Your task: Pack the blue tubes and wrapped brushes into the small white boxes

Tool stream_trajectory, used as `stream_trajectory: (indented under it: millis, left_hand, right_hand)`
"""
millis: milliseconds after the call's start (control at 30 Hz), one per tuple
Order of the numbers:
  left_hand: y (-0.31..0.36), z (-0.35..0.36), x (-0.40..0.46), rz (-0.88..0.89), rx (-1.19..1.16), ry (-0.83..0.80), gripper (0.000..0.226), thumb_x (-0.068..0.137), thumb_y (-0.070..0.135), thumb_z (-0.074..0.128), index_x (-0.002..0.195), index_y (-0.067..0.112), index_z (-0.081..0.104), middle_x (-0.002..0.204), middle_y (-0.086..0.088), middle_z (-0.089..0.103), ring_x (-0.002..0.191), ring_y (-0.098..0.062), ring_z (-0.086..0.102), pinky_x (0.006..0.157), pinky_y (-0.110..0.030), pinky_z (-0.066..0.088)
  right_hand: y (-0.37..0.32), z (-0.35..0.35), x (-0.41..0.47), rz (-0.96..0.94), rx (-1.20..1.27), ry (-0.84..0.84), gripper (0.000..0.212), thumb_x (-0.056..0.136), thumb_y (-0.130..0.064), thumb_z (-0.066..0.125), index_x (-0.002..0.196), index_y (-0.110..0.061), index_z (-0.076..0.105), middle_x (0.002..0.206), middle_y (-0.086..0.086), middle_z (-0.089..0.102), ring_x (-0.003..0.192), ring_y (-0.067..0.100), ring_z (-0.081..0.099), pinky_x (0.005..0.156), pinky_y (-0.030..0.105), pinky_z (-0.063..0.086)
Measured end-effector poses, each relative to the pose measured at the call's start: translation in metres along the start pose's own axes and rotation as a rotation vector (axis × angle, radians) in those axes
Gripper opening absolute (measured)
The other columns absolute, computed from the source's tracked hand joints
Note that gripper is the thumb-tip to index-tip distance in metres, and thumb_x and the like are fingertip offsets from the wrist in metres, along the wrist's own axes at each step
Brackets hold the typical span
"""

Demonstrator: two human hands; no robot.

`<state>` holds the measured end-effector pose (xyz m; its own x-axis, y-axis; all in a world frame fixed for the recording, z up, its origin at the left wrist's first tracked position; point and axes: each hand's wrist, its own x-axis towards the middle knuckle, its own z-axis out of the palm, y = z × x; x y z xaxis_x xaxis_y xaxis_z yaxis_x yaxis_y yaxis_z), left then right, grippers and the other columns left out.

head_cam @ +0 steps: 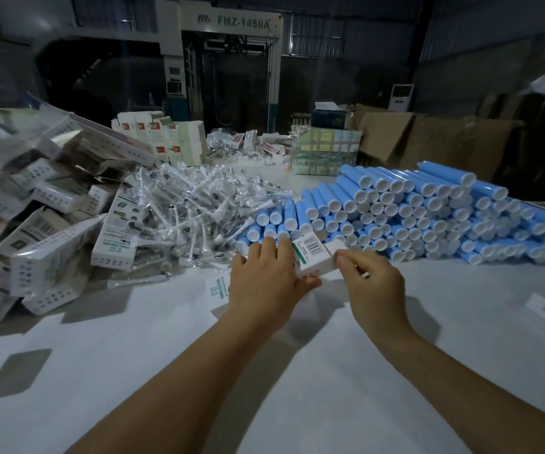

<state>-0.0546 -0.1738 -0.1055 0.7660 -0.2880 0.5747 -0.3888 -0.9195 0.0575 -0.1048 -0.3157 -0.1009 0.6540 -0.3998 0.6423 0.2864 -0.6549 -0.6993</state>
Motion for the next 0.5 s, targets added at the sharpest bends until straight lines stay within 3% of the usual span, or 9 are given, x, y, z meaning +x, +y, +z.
stream_trajectory:
  millis: [133,267,400,500]
  left_hand:
    - [0.0015,-0.0021,-0.0027,0.034,0.028,-0.014,0.077,0.082,0.074,0.037,0.136,0.019,0.033,0.125,0.000,0.046,0.111,-0.022,0.041,0.086,-0.037,0.033]
    - [-0.0009,-0.0025,-0.0044,0.055,0.052,-0.015,0.074,0.083,0.074,0.035,0.133,0.019,0.035,0.124,0.000,0.047,0.111,-0.022,0.043,0.085,-0.037,0.033]
    - [-0.0025,-0.0029,-0.0059,0.074,0.083,-0.011,0.074,0.082,0.074,0.035,0.131,0.019,0.036,0.121,0.000,0.048,0.109,-0.022,0.044,0.083,-0.036,0.033]
    - [-0.0017,-0.0037,-0.0064,0.085,0.095,-0.005,0.075,0.082,0.075,0.036,0.131,0.018,0.036,0.121,-0.001,0.048,0.109,-0.022,0.044,0.082,-0.036,0.033]
  right_hand:
    - [-0.0016,0.0009,-0.0033,-0.018,-0.076,-0.027,0.018,0.088,-0.008,0.063,0.101,-0.011,0.076,0.088,-0.007,0.069,0.087,0.021,0.053,0.070,0.023,0.037]
    - [-0.0029,0.0032,-0.0066,0.006,-0.054,-0.085,0.021,0.087,-0.007,0.064,0.104,-0.011,0.074,0.096,-0.005,0.070,0.093,0.020,0.055,0.079,0.031,0.047]
    - [-0.0040,0.0010,-0.0062,0.052,0.006,-0.091,0.019,0.086,-0.005,0.064,0.101,-0.010,0.074,0.084,-0.015,0.061,0.096,0.023,0.059,0.084,0.039,0.050]
    - [-0.0077,-0.0009,-0.0030,0.142,0.045,-0.143,0.031,0.091,-0.014,0.059,0.121,-0.012,0.065,0.078,-0.007,0.064,0.089,0.022,0.062,0.083,0.044,0.051]
